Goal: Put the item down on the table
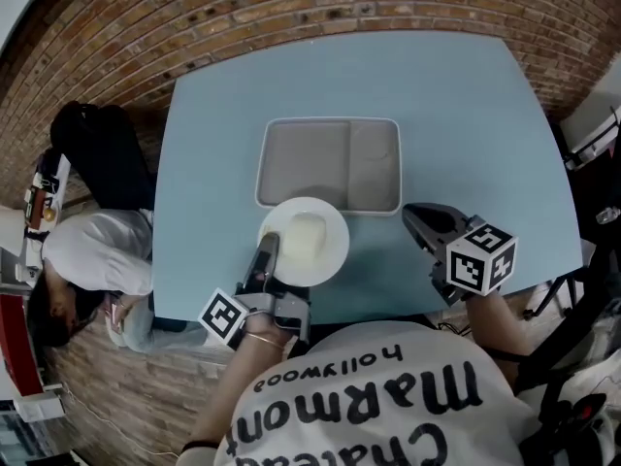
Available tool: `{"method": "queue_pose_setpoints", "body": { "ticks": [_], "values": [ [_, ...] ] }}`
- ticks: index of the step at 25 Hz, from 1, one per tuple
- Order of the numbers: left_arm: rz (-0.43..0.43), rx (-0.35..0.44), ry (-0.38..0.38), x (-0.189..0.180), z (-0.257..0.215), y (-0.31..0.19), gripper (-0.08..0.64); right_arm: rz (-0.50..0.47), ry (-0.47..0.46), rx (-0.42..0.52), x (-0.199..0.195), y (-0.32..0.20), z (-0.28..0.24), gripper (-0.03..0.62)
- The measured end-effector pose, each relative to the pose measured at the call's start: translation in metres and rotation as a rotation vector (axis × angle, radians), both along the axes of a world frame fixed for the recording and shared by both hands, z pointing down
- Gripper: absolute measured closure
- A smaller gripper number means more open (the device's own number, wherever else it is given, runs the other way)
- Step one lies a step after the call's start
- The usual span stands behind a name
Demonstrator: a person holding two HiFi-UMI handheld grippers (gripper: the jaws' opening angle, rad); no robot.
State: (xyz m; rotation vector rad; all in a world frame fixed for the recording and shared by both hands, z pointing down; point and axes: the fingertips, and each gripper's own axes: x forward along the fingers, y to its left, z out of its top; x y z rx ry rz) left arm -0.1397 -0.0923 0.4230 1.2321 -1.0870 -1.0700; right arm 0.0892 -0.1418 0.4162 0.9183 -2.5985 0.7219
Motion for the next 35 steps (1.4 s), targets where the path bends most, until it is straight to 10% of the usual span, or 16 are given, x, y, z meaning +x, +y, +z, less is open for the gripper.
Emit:
{"method": "queue_pose_setpoints", "body": {
  "ticks": [20, 35],
  "values": [
    [-0.097, -0.232, -0.112, -0.036, 0.059, -0.054, 0.532, 0.058, -0.044, -0.075, -0.008, -0.017, 0.021, 0.581],
    [0.044, -0.488, -0.253, -0.029, 0.091, -0.072, 0.532, 0.075, -0.055, -0.109, -0.02, -0.032, 0.029, 0.581]
  ]
}}
